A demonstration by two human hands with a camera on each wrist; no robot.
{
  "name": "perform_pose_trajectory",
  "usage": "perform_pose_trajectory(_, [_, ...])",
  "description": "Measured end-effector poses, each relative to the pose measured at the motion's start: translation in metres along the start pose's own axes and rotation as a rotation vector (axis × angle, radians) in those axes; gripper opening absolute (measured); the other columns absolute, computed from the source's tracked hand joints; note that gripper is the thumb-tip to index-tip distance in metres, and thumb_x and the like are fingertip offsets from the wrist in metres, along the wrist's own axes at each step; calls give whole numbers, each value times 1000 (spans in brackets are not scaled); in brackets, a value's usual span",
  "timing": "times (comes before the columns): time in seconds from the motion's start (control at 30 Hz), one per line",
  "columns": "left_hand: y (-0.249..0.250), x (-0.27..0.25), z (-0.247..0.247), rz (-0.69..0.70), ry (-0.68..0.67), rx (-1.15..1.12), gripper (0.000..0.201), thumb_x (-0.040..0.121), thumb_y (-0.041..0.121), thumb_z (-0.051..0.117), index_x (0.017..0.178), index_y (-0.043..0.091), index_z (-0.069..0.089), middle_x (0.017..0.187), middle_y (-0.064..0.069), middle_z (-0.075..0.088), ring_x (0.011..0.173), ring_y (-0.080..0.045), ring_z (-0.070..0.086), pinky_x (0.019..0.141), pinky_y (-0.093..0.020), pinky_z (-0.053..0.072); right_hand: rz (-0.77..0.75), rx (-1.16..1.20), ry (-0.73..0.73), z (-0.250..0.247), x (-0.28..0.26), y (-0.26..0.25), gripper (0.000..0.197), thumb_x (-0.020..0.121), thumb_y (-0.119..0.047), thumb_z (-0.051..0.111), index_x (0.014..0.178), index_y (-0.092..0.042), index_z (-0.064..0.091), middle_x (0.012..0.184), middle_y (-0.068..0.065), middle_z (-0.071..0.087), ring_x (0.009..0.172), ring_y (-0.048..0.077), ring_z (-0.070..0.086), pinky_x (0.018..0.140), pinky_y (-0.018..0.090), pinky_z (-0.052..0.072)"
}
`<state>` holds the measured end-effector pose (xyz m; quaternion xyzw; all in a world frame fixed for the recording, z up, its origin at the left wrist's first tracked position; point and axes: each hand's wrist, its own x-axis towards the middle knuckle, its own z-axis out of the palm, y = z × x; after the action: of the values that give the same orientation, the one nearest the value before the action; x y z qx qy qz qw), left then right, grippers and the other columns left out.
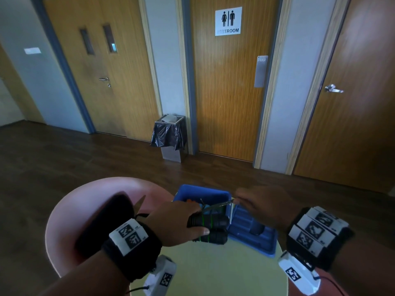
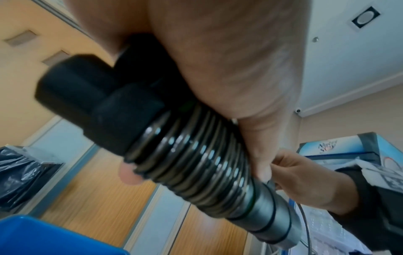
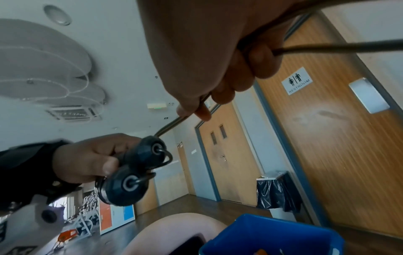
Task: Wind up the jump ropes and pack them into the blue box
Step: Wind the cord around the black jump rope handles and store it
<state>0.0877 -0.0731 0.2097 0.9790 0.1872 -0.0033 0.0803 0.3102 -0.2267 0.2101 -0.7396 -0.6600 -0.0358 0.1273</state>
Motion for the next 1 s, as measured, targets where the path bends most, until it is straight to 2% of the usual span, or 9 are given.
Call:
perform_pose_trajectory(0.17, [5, -4, 1, 34, 46, 93, 49, 85, 73, 48, 108, 30, 57, 83, 13, 52, 86, -14, 63, 77, -30, 47, 82, 51, -67, 15, -1, -7, 57, 93, -56, 11, 78, -21, 55, 75, -4, 56, 68, 18, 53, 71, 41, 48])
perform_pose_trajectory(0.27, [0, -2, 6, 9, 126, 172, 47, 88, 71, 44, 107, 30, 54, 92, 7, 63, 89, -19, 65, 76, -30, 44, 168, 179, -90, 22, -6, -18, 46, 93, -57, 12, 68, -29, 38, 67, -7, 42, 62, 15, 42, 68, 40, 42])
perform_pose_trajectory(0.37, [-10, 3, 13, -87, 145, 194, 40, 90, 69, 43, 107, 33, 49, 102, 5, 67, 91, -21, 66, 80, -33, 48, 236, 462, -104, 19, -3, -36, 38, 101, -48, 36, 72, -25, 47, 68, 2, 49, 64, 18, 48, 64, 40, 40])
perform_pose_trajectory(0.47, [-19, 14, 26, -197, 56, -159, 35, 89, 64, 53, 97, 30, 46, 83, 8, 61, 74, -12, 61, 63, -27, 44, 218, 593, -246, 16, 0, -60, 30, 105, -37, 41, 81, -24, 55, 76, 5, 55, 66, 14, 50, 62, 30, 38])
perform_pose_trajectory(0.57, [-24, 21, 35, -286, 12, -614, 48, 74, 67, 62, 93, 24, 53, 78, -3, 69, 73, -26, 68, 73, -49, 57, 289, 746, -296, 23, 1, -70, 28, 104, -35, 42, 81, -24, 53, 65, -5, 46, 52, 7, 41, 52, 21, 35])
perform_pose_trajectory(0.63, [-23, 18, 39, -330, 17, -927, 52, 68, 57, 74, 97, 17, 57, 81, -8, 72, 74, -34, 71, 74, -56, 59, 341, 888, -317, 29, -2, -70, 27, 104, -32, 44, 82, -19, 52, 62, -4, 46, 52, 10, 43, 54, 27, 40])
perform_pose_trajectory(0.77, [-17, 8, 42, -256, -71, -1339, 48, 67, 30, 84, 100, 9, 57, 82, -10, 65, 71, -28, 64, 71, -46, 58, 383, 958, -289, 33, -6, -68, 29, 105, -25, 44, 82, -14, 58, 67, -2, 64, 61, 10, 61, 65, 28, 53])
perform_pose_trajectory(0.9, [-9, 12, 41, -318, 94, -1409, 74, 72, 69, 72, 100, 2, 57, 74, -17, 62, 59, -30, 60, 62, -43, 54, 392, 894, -273, 35, -3, -73, 26, 102, -25, 47, 79, -21, 58, 65, -5, 52, 56, 8, 46, 56, 23, 36])
perform_pose_trajectory(1.0, [-5, 20, 45, -333, 144, -1418, 77, 82, 75, 55, 106, 3, 64, 81, -23, 63, 63, -32, 59, 60, -42, 51, 342, 825, -241, 35, 0, -84, 24, 103, -24, 46, 85, -15, 59, 67, -4, 47, 53, 2, 42, 53, 19, 33])
